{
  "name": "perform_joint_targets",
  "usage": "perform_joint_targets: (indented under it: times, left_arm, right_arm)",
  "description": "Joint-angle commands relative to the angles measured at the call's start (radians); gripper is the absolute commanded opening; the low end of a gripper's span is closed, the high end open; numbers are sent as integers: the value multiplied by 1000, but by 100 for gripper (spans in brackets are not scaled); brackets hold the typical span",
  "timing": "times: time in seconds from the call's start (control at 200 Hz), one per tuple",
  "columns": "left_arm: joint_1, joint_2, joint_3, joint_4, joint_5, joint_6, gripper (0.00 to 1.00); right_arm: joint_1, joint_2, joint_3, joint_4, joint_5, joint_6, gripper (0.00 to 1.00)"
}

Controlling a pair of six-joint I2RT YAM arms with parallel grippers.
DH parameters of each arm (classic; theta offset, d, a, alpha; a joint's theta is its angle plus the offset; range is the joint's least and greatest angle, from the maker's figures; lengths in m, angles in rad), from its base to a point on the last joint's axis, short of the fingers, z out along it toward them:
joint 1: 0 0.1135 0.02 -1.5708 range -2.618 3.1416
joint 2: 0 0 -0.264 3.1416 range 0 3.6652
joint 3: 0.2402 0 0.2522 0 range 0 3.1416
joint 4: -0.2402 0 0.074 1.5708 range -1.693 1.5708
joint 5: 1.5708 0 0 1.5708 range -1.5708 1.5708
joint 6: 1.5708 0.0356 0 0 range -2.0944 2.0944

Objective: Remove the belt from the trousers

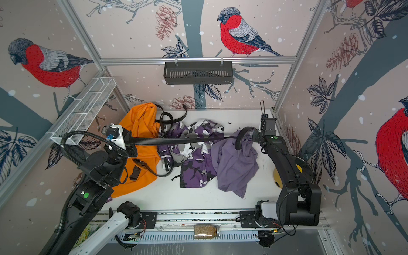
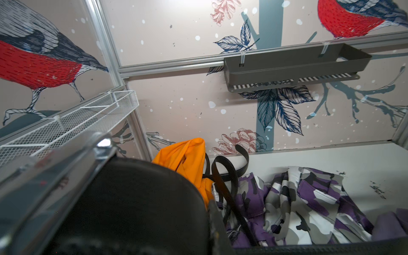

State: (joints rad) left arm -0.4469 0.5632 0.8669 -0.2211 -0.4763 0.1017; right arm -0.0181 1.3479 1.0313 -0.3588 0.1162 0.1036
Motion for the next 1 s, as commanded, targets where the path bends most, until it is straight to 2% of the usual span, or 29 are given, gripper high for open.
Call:
perform_joint_targets:
  times: [0.0, 0.135, 0.205, 0.245, 0.32, 0.42, 0.555, 0.66, 0.68, 0.745, 0.795, 0.895, 0.996]
  left_arm:
    - [11, -6, -4, 19, -189, 35, 0]
    - [23, -8, -22, -2, -246, 13, 0]
    - [36, 0, -45, -14, -237, -15, 0]
    - [50, 16, -60, -32, -203, -65, 0]
    - [68, 73, -100, -66, -58, -175, 0]
    - [68, 166, -165, -67, 50, -292, 0]
    - [68, 217, -249, 5, 158, -352, 0]
    - [68, 299, -241, -27, 188, -350, 0]
    - [68, 317, -231, -41, 194, -350, 9]
    - [68, 374, -192, -101, 195, -363, 68]
    - [68, 401, -154, -155, 199, -383, 98]
    - [68, 406, -44, -256, 317, -367, 99]
    - [48, 379, 16, -249, 436, -349, 99]
  right_arm:
    - [-31, 17, 9, 32, 73, 14, 13]
    - [-79, 39, 7, 34, 49, 18, 13]
    - [-86, 54, 12, 29, 29, 17, 13]
    - [-82, 60, 16, 27, 9, 19, 14]
    - [-49, 68, 19, 30, 10, 19, 14]
    - [-16, 81, 20, 28, 15, 23, 14]
    - [5, 102, 15, 25, 10, 17, 14]
    - [9, 116, 15, 17, 4, 7, 14]
    - [9, 119, 15, 17, 2, 6, 14]
    - [9, 128, 13, 17, -7, 4, 14]
    - [13, 134, 15, 17, -14, 3, 14]
    - [21, 141, 19, 13, -19, 2, 14]
    - [30, 147, 27, 9, -20, 1, 14]
